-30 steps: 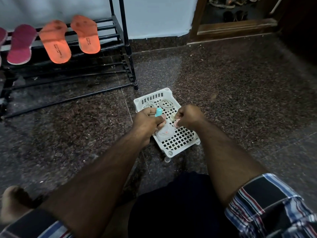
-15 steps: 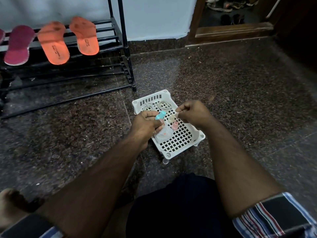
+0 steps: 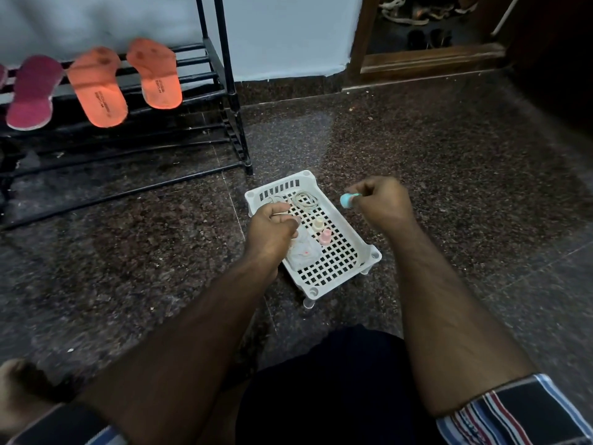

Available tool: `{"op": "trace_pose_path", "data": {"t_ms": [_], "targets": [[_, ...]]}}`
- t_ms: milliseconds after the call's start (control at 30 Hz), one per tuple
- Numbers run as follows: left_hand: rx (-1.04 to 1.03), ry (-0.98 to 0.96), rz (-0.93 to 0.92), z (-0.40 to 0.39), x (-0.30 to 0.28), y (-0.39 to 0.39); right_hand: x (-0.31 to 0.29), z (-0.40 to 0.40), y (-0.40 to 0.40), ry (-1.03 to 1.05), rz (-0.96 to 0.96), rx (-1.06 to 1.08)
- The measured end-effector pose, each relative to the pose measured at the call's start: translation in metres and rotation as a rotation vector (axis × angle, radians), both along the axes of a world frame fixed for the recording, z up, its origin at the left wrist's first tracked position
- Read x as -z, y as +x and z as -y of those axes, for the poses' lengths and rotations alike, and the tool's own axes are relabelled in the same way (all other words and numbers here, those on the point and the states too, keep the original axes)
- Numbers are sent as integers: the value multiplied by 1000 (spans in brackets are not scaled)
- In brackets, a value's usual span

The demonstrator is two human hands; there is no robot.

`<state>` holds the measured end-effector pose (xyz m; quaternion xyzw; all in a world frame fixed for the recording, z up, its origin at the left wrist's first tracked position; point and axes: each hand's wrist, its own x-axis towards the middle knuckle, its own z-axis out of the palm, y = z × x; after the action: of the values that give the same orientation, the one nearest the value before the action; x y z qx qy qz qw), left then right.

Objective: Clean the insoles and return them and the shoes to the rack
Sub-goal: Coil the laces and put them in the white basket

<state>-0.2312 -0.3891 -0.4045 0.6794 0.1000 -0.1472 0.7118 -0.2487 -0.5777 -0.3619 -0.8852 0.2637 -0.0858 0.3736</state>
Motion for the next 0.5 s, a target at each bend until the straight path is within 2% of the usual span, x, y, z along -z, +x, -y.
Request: {"op": "trace_pose_path", "data": {"t_ms": [200,500], "targets": [[-85,40,-32,-10,12,1,25,-6,12,-129,-144,-123],[-89,81,-67,-16,26,2,54,-9,27,-273,-214,-189]]}}
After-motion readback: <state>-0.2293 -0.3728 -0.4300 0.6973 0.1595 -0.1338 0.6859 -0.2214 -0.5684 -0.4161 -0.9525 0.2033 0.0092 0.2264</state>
